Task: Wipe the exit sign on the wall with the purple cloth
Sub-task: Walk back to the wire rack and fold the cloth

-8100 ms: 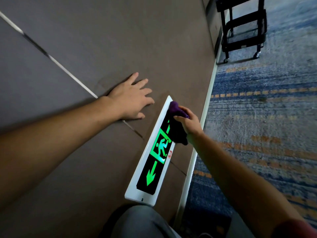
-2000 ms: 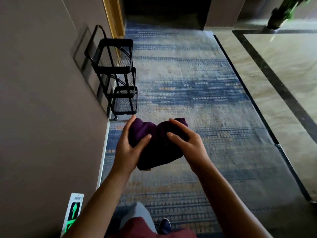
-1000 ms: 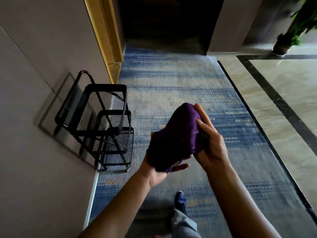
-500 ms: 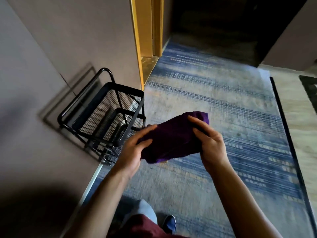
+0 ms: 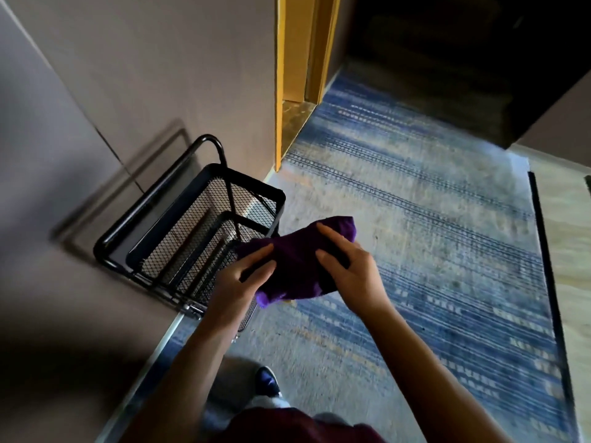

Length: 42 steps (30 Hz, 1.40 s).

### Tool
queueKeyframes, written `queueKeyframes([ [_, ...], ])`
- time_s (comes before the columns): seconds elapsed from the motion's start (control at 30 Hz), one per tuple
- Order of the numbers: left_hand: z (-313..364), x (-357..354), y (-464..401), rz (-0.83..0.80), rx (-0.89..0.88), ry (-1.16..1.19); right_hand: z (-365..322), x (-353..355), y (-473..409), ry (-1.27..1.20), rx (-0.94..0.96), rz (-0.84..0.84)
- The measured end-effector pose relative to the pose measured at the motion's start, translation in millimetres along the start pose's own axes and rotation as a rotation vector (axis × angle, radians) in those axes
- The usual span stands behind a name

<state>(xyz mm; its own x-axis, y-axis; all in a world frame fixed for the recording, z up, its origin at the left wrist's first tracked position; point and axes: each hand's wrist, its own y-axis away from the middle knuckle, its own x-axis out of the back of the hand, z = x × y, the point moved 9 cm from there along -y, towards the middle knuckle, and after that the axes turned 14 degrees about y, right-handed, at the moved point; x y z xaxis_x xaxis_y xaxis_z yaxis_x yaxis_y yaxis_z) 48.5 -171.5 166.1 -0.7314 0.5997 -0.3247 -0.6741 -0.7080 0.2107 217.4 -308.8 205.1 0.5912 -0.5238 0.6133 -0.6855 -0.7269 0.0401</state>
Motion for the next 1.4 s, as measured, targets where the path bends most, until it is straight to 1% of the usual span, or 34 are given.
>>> queueKeyframes([
  [0.17,14.6,46.1,-39.8,0.134,-0.083,-0.077,-19.5,-42.4,-62.2,0.026,0.050,-0.096],
  [0.27,22.3,77.6,-54.2,0.224,-0.135,-0.161,-34.7,-74.0,-99.7,0.065,0.088,-0.136],
  [0.37,23.4,111.8,-64.6,0.366,-0.129,-0.155,-47.3,-108.2,-137.8,0.075,0.132,-0.215],
  [0.53,23.7,150.5,-79.2,0.565,-0.123,-0.225,-61.5,-169.6,-194.4,0.147,0.257,-0.387],
  [0.63,6.0,164.2,-97.3,0.679,-0.066,-0.218,-52.2,-207.3,-228.6,0.268,0.310,-0.491],
  [0.8,-33.7,168.8,-130.7,0.735,0.034,-0.210,-18.1,-261.0,-277.2,0.353,0.317,-0.663],
  [0.9,-60.2,176.2,-137.5,0.826,0.117,-0.189,0.7,-291.3,-287.5,0.422,0.358,-0.750],
  [0.97,-77.7,181.8,-142.7,0.873,0.181,-0.219,12.1,-310.7,-293.3,0.461,0.361,-0.795],
  [1.07,-101.4,186.3,-145.9,0.913,0.295,-0.260,23.3,-334.5,-294.6,0.504,0.395,-0.846],
  [1.23,-126.5,200.2,-150.9,0.918,0.329,-0.306,33.1,-354.4,-297.4,0.555,0.391,-0.895],
  [1.3,-135.0,202.1,-155.1,0.848,0.381,-0.387,39.6,-355.9,-298.5,0.540,0.348,-0.888],
  [1.4,-140.8,195.2,-162.0,0.698,0.516,-0.623,44.1,-352.6,-301.9,0.541,0.299,-0.867],
])
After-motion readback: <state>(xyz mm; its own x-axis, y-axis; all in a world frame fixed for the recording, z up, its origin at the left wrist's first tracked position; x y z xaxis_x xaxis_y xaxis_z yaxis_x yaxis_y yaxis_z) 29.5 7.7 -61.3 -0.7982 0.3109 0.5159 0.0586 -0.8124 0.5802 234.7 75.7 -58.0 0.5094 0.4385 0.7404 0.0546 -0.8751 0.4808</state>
